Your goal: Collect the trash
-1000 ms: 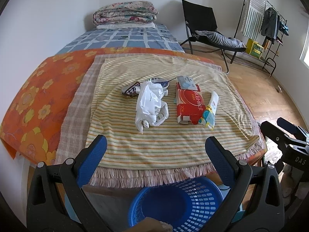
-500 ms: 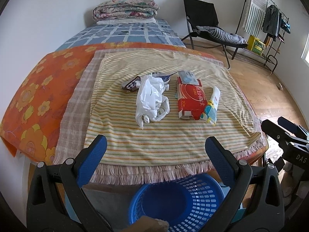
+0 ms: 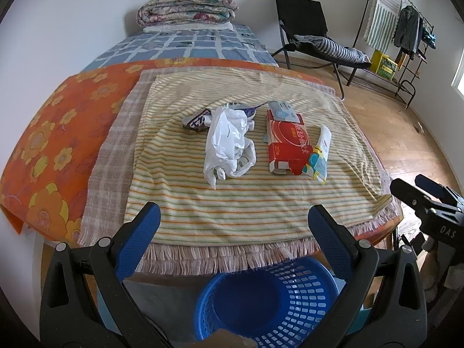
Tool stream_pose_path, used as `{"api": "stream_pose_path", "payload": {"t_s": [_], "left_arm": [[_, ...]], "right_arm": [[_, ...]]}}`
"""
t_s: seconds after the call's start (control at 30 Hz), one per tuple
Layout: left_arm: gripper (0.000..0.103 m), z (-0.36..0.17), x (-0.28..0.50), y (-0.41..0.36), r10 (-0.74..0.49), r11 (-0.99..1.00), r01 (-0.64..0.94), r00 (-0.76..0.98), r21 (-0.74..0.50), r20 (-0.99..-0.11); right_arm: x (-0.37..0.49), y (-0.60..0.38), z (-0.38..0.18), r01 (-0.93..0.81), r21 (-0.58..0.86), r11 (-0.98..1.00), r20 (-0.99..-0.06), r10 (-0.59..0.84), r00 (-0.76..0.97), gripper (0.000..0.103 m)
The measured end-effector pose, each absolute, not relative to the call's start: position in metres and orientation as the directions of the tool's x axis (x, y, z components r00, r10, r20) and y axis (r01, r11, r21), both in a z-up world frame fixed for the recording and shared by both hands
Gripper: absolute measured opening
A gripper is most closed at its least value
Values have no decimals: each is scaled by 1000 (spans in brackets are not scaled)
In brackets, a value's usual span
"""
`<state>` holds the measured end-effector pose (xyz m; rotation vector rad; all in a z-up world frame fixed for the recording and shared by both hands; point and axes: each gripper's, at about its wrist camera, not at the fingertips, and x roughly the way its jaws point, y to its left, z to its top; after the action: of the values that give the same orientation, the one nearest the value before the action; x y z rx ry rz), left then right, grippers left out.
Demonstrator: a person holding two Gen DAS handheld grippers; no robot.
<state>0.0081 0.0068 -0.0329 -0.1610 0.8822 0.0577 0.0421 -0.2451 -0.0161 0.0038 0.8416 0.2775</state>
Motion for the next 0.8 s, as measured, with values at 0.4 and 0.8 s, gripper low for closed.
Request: {"api": "stream_pose_path", "payload": {"t_s": [0.4, 0.8], "left_arm": [[103, -33, 22, 32, -12, 980, -149, 627, -136, -779], [82, -51, 79, 32, -64, 983, -105, 575, -151, -816]], "right_arm": [[60, -263, -22, -198, 216, 956, -758, 292, 583, 102], [133, -260, -36, -186, 249, 950, -804, 310, 507, 100]]}}
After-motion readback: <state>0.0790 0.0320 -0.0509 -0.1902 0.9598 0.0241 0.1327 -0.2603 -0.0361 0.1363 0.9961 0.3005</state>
